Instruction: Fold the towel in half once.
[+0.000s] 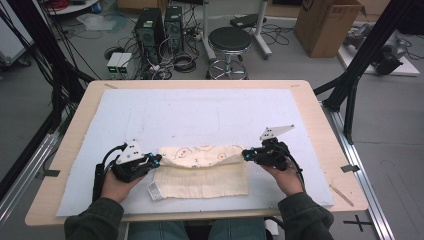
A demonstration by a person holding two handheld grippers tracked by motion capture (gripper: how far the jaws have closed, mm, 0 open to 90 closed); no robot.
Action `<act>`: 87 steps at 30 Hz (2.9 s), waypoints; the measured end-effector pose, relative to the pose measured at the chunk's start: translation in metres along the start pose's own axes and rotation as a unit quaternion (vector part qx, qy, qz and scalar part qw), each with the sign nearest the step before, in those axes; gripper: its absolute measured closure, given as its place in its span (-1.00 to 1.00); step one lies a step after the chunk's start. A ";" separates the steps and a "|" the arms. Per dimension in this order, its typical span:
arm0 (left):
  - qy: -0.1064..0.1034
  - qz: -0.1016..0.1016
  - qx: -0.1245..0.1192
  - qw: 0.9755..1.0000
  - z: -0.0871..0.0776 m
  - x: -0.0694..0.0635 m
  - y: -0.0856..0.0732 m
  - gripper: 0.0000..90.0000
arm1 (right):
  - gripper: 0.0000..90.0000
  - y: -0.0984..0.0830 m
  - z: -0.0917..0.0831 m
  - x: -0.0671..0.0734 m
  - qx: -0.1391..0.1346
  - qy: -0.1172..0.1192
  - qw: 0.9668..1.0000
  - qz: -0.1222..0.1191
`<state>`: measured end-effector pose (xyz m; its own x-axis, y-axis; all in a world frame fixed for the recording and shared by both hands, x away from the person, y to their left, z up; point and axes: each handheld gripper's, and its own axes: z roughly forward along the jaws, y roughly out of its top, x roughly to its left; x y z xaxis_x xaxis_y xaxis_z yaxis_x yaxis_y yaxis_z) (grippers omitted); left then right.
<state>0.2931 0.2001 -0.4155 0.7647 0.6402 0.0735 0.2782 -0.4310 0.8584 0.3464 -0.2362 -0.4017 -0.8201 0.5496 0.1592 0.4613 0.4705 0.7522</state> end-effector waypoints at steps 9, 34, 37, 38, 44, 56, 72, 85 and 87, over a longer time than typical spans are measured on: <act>-0.003 0.009 0.004 1.000 -0.006 -0.006 -0.004 0.93 | 0.90 -0.003 0.001 0.010 0.008 0.001 1.000 -0.013; -0.017 0.005 0.006 1.000 -0.024 -0.027 -0.020 0.93 | 0.90 -0.023 -0.003 0.033 0.011 0.018 0.999 -0.025; -0.017 0.009 0.009 1.000 -0.025 -0.030 -0.021 0.93 | 0.90 -0.026 -0.004 0.034 0.014 0.017 0.999 -0.024; -0.017 0.011 0.010 1.000 -0.026 -0.030 -0.020 0.92 | 0.90 -0.027 -0.005 0.035 0.016 0.019 0.999 -0.023; -0.022 0.018 0.012 1.000 -0.028 -0.033 -0.021 0.93 | 0.90 -0.032 -0.005 0.037 0.026 0.014 0.999 -0.029; -0.040 0.029 0.031 0.998 -0.030 -0.040 -0.026 0.92 | 0.86 -0.037 -0.007 0.040 0.031 0.017 0.999 -0.037; -0.077 -0.005 0.003 0.997 -0.037 -0.029 -0.019 0.63 | 0.48 -0.037 -0.014 0.045 0.013 0.039 0.998 -0.040; -0.114 0.002 0.056 0.992 -0.011 -0.034 -0.036 0.55 | 0.44 -0.043 0.014 0.050 0.070 0.062 0.993 -0.078; -0.113 0.006 0.060 0.992 -0.010 -0.034 -0.037 0.55 | 0.46 -0.044 0.014 0.050 0.067 0.062 0.993 -0.080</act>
<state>0.2511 0.2010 -0.4442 0.8751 0.4820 -0.0444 0.3255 -0.5180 0.7910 0.2899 -0.2194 -0.4360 -0.9179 0.3753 0.1289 0.3565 0.6371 0.6834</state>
